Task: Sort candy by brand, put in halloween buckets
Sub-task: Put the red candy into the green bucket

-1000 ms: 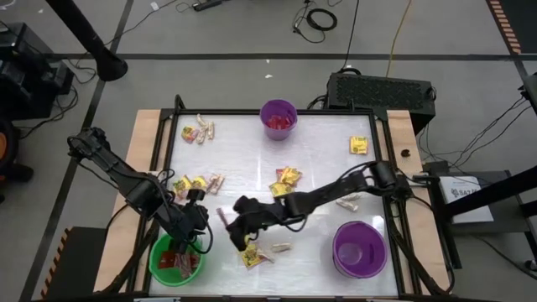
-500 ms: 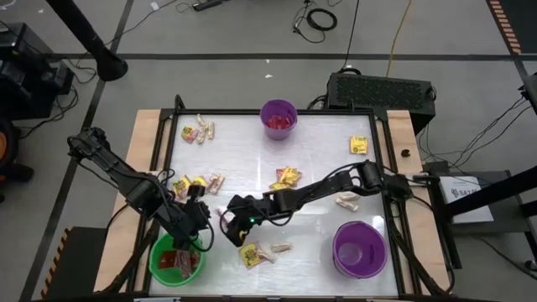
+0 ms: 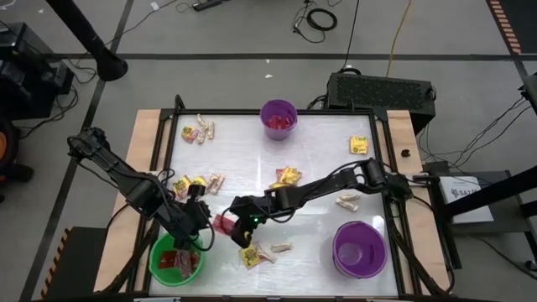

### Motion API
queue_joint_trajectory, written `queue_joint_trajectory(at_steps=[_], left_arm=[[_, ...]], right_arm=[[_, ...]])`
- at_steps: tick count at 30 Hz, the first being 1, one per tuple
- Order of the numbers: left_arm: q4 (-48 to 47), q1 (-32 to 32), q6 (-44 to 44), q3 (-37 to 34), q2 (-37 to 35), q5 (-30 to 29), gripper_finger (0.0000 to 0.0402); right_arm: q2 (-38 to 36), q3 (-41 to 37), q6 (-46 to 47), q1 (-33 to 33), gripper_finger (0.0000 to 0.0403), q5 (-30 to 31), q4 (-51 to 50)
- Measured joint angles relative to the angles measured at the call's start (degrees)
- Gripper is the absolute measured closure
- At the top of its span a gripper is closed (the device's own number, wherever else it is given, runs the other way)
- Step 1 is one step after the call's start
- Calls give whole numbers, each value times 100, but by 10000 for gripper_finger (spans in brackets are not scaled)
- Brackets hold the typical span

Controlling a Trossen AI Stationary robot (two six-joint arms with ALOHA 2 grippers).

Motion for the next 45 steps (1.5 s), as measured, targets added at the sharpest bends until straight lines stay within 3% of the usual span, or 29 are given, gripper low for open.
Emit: queue_joint_trajectory(at_steps=[6,10,17,26,33,45], left_arm=[[311,562,234,0,137,-20,252],[665,1039,532,0,444,73,252],[1147,1403,1122,0,1411,837,252],[1356,1433,2515,-2,2496,1433,252],[2037,1437,2669,-4,3052,1765,252],[1837,1509,2804,-3,3568,1703,252]], right_arm=[[-592,0,-570,42,262,412,-1194],[-1113,0,-696,165,262,1165,-2466],[-2026,-1,-546,644,261,2456,-4202],[-2563,0,-128,1071,261,3113,-4544],[-2544,-7,-61,1248,261,3109,-4579],[-2525,-7,-61,1300,261,3096,-4635]])
